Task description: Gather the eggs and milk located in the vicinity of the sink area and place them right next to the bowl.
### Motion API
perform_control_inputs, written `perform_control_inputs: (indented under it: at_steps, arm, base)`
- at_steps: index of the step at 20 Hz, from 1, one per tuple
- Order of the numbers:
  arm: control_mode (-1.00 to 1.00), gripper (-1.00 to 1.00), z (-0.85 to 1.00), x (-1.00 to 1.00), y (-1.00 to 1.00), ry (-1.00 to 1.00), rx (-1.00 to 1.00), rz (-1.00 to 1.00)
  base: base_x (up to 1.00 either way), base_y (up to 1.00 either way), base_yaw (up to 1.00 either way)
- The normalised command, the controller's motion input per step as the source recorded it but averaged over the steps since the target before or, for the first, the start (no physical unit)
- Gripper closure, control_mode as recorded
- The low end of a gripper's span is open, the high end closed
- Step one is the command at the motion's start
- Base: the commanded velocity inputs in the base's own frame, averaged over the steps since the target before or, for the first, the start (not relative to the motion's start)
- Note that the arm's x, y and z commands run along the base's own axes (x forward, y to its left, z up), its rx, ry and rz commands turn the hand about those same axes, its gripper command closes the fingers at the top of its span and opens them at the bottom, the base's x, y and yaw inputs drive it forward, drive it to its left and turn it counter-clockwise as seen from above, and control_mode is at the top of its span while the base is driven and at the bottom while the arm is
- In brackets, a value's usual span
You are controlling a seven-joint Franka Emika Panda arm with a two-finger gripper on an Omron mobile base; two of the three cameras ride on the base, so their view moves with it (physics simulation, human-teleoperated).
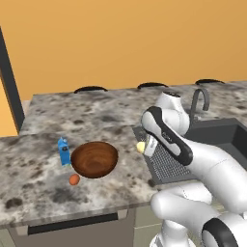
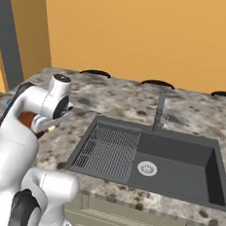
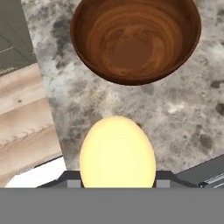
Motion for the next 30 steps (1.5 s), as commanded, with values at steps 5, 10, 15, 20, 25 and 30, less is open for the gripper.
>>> perform_control_inputs:
  at_steps: [5,10,15,20,25,30]
  arm:
    - [-1.00,1.00,-0.03,0.26,-0.06,0.01,0.00,0.26]
    - [-1.00,1.00,-0.24,0.33,0.00,0.00,0.00,0.00]
    - [-1.00,1.00,-0.62,0.38,0.00,0.01,0.00,0.00]
    - [-1.00,1.00,-0.65,0.27,0.01,0.01,0.00,0.00]
    - [-1.00,1.00,-0.19,0.29,0.13,0.00,0.05,0.00]
    - [-1.00,1.00,0.00,0.16,0.13,0.00,0.09,0.00]
  base:
    - [0.00,0.00,0.00]
    - [0.00,0.00,0.00]
    - [0.00,0.00,0.00]
    - [0.00,0.00,0.00]
    - [0.00,0.00,0.00]
    - [0.00,0.00,0.00]
